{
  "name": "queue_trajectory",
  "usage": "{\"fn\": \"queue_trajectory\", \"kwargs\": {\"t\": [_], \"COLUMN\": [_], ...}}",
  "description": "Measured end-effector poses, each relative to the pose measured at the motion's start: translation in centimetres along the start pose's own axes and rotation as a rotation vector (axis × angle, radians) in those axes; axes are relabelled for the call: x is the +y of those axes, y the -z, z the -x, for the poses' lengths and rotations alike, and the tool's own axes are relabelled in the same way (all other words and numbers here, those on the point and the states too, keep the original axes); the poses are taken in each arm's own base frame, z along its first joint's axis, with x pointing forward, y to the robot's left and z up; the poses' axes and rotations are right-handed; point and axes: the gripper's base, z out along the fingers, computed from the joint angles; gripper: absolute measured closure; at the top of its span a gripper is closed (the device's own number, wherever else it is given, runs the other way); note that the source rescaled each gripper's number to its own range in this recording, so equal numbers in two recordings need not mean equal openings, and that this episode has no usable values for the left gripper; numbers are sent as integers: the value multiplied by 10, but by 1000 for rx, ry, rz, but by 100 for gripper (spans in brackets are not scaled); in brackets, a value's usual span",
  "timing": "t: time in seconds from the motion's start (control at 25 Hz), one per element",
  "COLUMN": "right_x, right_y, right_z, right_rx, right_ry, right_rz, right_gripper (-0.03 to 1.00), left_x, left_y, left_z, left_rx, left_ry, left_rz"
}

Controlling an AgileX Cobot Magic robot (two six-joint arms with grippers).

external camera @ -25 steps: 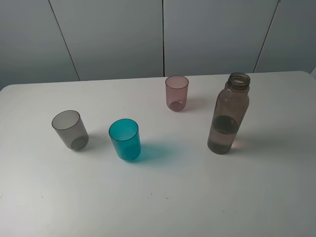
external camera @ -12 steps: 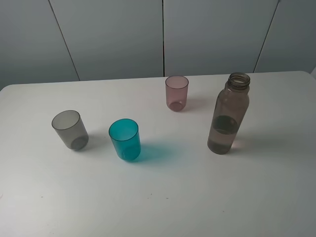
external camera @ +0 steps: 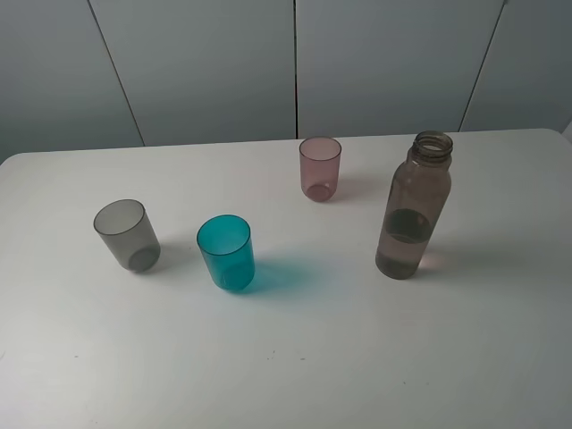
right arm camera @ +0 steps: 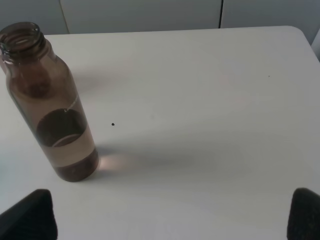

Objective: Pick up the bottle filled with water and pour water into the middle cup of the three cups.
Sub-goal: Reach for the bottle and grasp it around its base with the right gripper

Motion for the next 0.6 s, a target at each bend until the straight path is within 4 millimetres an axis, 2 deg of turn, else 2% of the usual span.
{"fn": "queue_trajectory", "kwargs": {"t": [0.6], "right_x": [0], "right_y": [0], "right_z": [0], "right_rx": [0], "right_ry": [1], "right_rz": [2], "right_gripper": [-3], "left_x": [0], "left_y": [0], "left_z": [0], "left_rx": [0], "left_ry": [0], "left_rz": [0]}}
